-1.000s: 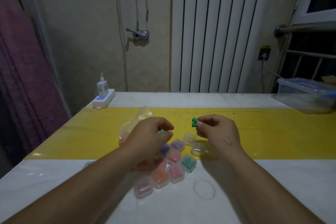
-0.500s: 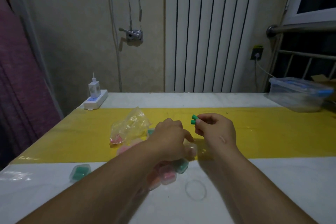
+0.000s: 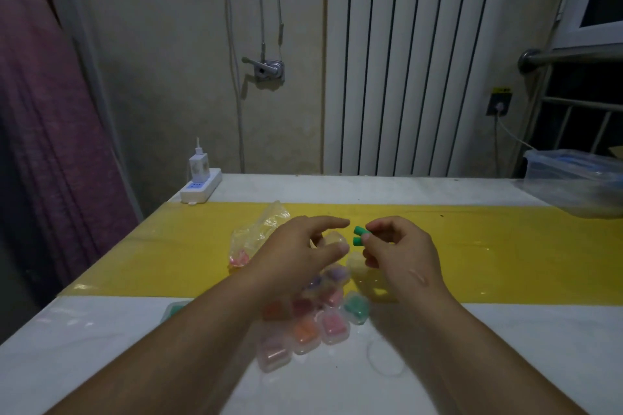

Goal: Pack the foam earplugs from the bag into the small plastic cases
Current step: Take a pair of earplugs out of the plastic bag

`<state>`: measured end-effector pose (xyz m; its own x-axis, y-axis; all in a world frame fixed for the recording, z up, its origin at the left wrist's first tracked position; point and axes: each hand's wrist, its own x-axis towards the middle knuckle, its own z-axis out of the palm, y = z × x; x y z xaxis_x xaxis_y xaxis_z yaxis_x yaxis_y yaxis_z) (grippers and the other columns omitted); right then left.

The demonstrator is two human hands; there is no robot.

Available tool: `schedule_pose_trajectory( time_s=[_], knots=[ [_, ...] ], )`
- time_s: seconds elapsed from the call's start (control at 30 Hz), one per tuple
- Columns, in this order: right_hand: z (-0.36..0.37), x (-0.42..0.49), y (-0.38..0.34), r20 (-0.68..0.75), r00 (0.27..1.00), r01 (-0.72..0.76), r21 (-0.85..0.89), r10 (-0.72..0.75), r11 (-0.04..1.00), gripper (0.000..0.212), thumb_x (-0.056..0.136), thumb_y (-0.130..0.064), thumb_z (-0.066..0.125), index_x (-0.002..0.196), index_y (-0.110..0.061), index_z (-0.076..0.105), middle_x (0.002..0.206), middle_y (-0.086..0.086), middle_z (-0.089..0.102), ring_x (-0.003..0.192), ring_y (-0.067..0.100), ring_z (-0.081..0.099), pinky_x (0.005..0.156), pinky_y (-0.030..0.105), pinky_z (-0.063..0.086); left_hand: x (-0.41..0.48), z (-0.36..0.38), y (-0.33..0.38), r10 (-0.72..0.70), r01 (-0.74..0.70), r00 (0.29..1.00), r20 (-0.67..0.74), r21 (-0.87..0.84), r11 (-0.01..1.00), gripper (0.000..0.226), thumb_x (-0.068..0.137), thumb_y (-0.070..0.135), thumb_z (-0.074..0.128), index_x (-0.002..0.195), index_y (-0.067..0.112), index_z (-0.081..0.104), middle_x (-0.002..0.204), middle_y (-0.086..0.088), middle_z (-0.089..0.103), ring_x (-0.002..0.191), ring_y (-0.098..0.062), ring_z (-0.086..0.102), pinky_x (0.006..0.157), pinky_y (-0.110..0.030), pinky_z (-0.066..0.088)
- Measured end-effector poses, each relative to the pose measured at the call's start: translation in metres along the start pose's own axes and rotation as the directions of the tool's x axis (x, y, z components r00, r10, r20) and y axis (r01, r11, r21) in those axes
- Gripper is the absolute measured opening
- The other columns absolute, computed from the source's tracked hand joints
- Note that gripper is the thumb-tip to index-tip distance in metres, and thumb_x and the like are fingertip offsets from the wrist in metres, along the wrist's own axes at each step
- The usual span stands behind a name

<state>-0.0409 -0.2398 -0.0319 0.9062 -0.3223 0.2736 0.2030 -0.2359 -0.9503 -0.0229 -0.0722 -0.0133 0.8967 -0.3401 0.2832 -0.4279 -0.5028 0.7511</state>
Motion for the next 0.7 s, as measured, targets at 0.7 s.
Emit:
schedule_pose_trajectory(
  time_s=[0.7],
  knots=[
    [0.022, -0.02, -0.003, 0.266, 0.963, -0.098, 0.174, 0.049, 0.98, 0.044, 0.093, -0.043, 0.06, 0.078, -0.005, 0.076, 0.074, 0.02, 0.071, 0.065, 0.026, 0.064, 0.075, 0.052, 0.056, -0.028, -0.017, -0.018, -0.047, -0.033, 0.985, -0.168, -0.444, 0.895, 0.03, 0.069, -0.003, 0.082, 0.088, 0.014, 0.068, 0.09, -0.006, 0.072, 0.081, -0.021, 0.067, 0.076, -0.042, 0.057]
  ],
)
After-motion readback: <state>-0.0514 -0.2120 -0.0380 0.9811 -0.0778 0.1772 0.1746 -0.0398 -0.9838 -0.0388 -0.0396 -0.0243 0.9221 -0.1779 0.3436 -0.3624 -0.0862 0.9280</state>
